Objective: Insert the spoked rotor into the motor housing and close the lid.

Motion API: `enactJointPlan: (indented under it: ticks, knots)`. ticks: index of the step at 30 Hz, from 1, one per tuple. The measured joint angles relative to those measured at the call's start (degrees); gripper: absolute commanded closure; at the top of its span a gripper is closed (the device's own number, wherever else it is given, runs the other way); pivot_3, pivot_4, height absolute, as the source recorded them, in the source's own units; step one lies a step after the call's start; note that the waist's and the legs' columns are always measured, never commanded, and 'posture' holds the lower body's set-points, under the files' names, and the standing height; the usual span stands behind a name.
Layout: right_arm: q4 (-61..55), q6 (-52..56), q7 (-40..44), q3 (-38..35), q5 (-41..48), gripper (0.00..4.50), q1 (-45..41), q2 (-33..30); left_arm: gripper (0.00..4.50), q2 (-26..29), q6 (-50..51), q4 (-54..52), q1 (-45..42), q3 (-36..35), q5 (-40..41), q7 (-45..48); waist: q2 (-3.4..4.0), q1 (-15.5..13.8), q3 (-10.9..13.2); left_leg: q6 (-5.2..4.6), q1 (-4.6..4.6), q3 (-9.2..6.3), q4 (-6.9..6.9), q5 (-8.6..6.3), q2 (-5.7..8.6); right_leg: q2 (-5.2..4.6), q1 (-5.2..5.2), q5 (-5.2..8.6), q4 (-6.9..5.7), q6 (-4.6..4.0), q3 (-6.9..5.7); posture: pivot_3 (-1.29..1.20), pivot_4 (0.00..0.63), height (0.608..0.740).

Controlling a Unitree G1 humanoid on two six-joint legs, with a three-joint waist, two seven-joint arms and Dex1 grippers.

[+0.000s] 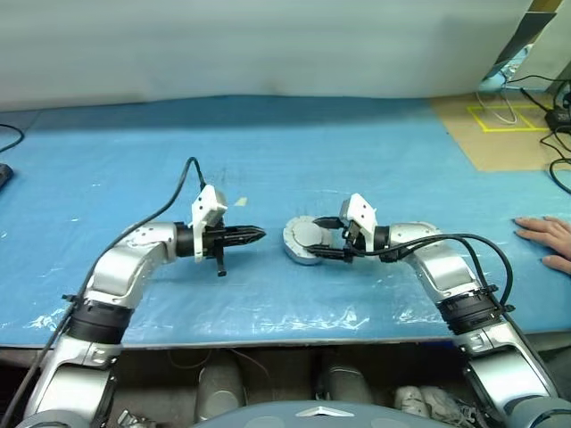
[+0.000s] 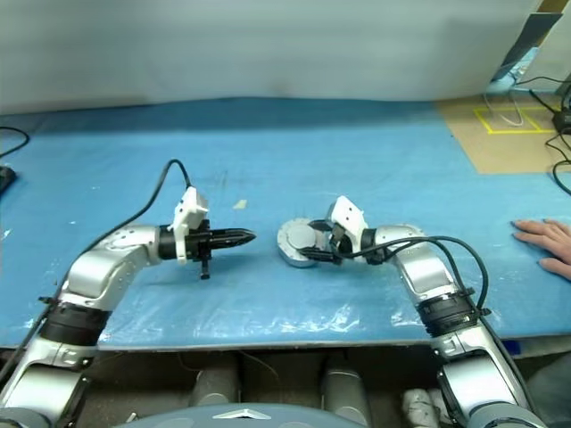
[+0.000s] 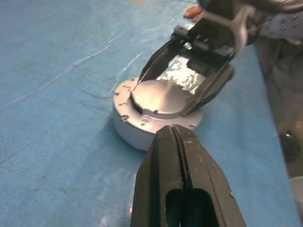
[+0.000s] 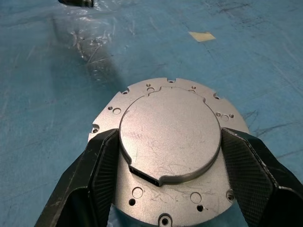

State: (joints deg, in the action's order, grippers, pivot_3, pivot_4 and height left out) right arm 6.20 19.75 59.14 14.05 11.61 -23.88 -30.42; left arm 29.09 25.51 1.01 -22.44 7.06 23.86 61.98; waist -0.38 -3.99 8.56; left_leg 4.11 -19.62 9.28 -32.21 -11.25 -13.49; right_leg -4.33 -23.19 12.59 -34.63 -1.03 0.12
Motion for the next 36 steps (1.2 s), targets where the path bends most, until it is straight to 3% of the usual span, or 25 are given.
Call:
enactJointPlan:
  ticks: [5,10,20,29,36]
  knots:
    - [-6.5,3.8,0.8,1.1,-0.2,1.51,1.4,-1.2,4.50,-3.3,-2.2,3.2,-2.5,3.1,-2.5,0.4,-0.03,0.1,0.0,0.15,-0.37,-0.01,0.45,-0.02,-0.09,0.10,-0.28,0.21,0.00,-0.17,-0.18,0.00,0.150,0.740]
    - [-8.7,4.4,0.8,2.6,-0.7,1.51,1.8,-1.1,4.50,-3.8,-7.0,5.4,-3.8,8.4,-7.5,1.6,-0.02,0.6,0.0,0.31,-0.17,-0.01,0.82,-0.11,-0.13,0.16,-0.27,0.42,-0.01,-0.27,-0.21,0.00,0.150,0.740]
    - [-8.8,4.5,-0.4,2.5,-1.1,1.51,2.3,-1.0,4.50,-4.9,-8.3,7.8,-5.2,8.7,-9.9,1.6,0.00,0.2,0.0,0.31,0.03,0.09,0.79,-0.12,-0.08,0.08,-0.08,0.47,0.00,-0.25,-0.13,0.00,0.150,0.740]
    - [-9.1,5.0,-0.5,2.2,-0.8,1.51,2.7,-1.0,4.50,-0.9,-9.5,7.1,-3.8,9.0,-11.0,5.0,0.05,0.1,-0.1,0.31,0.06,0.14,0.84,-0.12,-0.07,0.07,-0.08,0.48,0.00,-0.24,-0.13,0.00,0.150,0.740]
    - [-8.9,4.9,-0.9,2.2,-1.0,1.51,2.7,-0.6,4.50,-3.4,-10.8,7.7,-4.1,10.0,-12.0,4.6,0.06,0.2,-0.2,0.31,0.11,0.17,0.83,-0.12,-0.08,0.07,-0.07,0.50,0.00,-0.24,-0.09,0.00,0.150,0.740]
